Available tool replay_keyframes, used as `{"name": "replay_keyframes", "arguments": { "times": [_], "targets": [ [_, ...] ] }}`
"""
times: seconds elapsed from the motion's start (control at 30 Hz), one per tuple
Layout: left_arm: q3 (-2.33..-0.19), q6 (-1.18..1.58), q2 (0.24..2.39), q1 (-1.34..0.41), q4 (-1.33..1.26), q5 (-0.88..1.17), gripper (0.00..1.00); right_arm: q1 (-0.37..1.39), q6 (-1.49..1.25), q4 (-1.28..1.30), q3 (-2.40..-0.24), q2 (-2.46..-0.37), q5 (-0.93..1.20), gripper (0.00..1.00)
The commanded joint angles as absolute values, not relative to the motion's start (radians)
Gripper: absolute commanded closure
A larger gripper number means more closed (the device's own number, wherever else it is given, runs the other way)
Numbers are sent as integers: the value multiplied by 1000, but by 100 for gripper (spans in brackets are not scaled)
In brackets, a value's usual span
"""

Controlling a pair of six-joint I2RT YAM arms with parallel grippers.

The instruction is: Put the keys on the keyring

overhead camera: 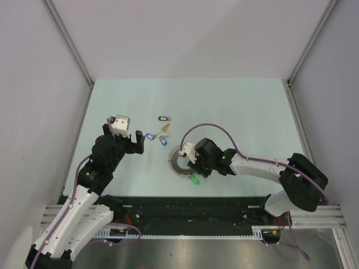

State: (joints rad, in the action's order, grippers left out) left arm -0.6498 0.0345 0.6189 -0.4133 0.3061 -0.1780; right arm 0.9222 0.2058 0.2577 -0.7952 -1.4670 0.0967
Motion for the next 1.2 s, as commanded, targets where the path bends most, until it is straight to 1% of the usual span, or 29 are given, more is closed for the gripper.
{"name": "replay_keyframes", "arguments": {
  "times": [0.0, 0.13, 0.43, 0.7, 1.17],
  "targets": [
    [-650, 29, 611, -403, 299, -178, 0, 968, 327, 265, -833, -1500, 11, 66],
    [-653, 28, 614, -403, 299, -175, 0, 1000, 357, 238, -834, -1529, -27, 67],
    [-650, 28, 612, -403, 299, -175, 0, 1012, 416, 198, -842, -1574, -67, 70],
    [-652, 28, 615, -403, 299, -170, 0, 1031, 420, 215, -850, -1525, -84, 68],
    [-650, 26, 612, -403, 301, -166, 0, 1034, 413, 169, -851, -1562, -86, 68]
  ]
}}
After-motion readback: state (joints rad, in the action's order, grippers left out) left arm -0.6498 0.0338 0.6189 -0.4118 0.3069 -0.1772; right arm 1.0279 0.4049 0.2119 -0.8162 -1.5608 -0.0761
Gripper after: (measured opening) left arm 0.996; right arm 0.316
